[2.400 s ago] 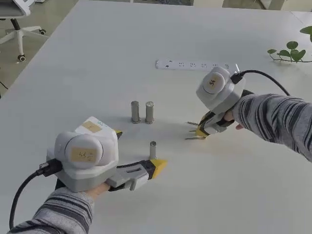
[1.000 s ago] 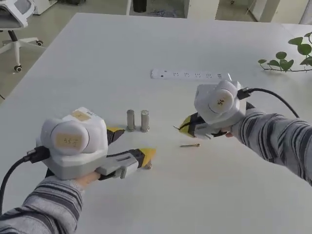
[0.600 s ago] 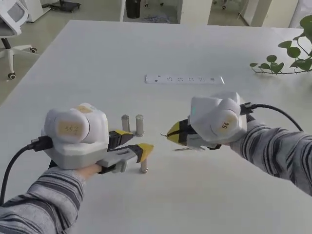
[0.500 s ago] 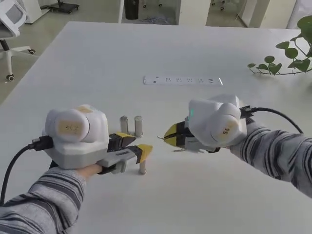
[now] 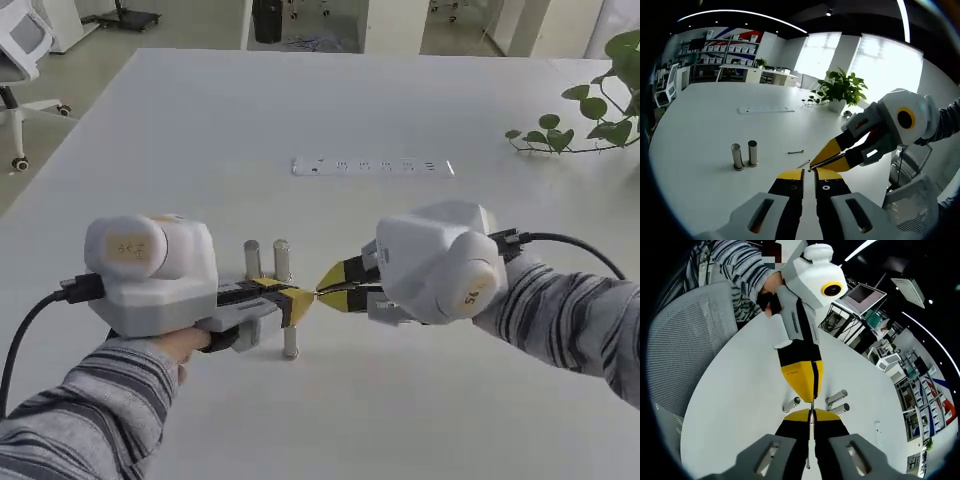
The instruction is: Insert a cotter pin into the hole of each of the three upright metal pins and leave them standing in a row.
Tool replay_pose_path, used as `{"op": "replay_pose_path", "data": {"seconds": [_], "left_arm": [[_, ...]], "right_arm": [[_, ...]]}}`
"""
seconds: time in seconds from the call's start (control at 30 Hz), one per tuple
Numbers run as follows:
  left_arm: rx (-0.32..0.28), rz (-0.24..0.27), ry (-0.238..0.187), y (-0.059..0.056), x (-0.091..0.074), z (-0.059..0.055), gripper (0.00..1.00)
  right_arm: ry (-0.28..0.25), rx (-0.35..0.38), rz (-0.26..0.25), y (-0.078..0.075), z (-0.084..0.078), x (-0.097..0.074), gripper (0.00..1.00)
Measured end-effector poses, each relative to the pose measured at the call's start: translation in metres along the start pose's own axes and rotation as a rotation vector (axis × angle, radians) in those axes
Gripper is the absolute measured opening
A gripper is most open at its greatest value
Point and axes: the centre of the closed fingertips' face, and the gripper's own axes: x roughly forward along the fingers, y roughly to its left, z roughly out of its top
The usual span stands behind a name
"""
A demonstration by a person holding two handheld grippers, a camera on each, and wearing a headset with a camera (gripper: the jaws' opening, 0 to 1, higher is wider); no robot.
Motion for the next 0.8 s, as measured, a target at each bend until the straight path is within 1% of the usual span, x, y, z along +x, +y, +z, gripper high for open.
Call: {"op": "replay_pose_path", "data": {"seconds": [0.1, 0.2, 0.3, 0.33, 0.47, 0.6, 0.7, 0.73, 0.77, 0.8], "left_arm": [[-0.014, -0.01, -0.006, -0.0014, -0.0006, 0.0013, 0.01], [-0.016, -0.011, -0.004, -0.0014, -0.0009, 0.0006, 0.0], [-0.036, -0.016, -0.026, -0.0021, -0.0018, 0.0038, 0.0], [-0.045, -0.018, -0.027, -0.0025, -0.002, 0.004, 0.0], [-0.05, -0.021, -0.023, -0.0034, -0.0019, 0.0036, 0.0], [-0.065, -0.027, -0.02, -0.0045, -0.002, 0.0029, 0.0], [-0.054, -0.03, -0.016, -0.0054, -0.0022, 0.0021, 0.0], [-0.057, -0.033, -0.01, -0.0059, -0.0021, 0.0012, 0.0], [-0.033, -0.038, 0.007, -0.007, -0.0015, -0.0012, 0.0], [-0.002, -0.034, 0.011, -0.0068, -0.001, -0.0016, 0.0]], "right_arm": [[-0.009, -0.002, -0.007, -0.0017, 0.0029, 0.0, 0.0], [-0.017, 0.0, -0.013, -0.0033, 0.0051, -0.0001, 0.0], [-0.02, -0.006, -0.016, -0.0037, 0.0069, -0.0005, 0.0], [-0.021, -0.009, -0.017, -0.0038, 0.0078, -0.0007, 0.0], [-0.018, -0.017, -0.021, -0.0031, 0.008, -0.0009, 0.0], [-0.018, -0.011, -0.027, -0.0023, 0.0079, -0.0014, 0.0], [-0.018, -0.004, -0.027, -0.0015, 0.0079, -0.0017, 0.0], [-0.013, -0.005, -0.017, 0.0003, 0.0073, -0.0014, 0.0], [-0.006, -0.006, -0.013, 0.0013, 0.0069, -0.001, 0.0], [-0.001, -0.011, -0.014, 0.0021, 0.0068, -0.0006, 0.0]]}}
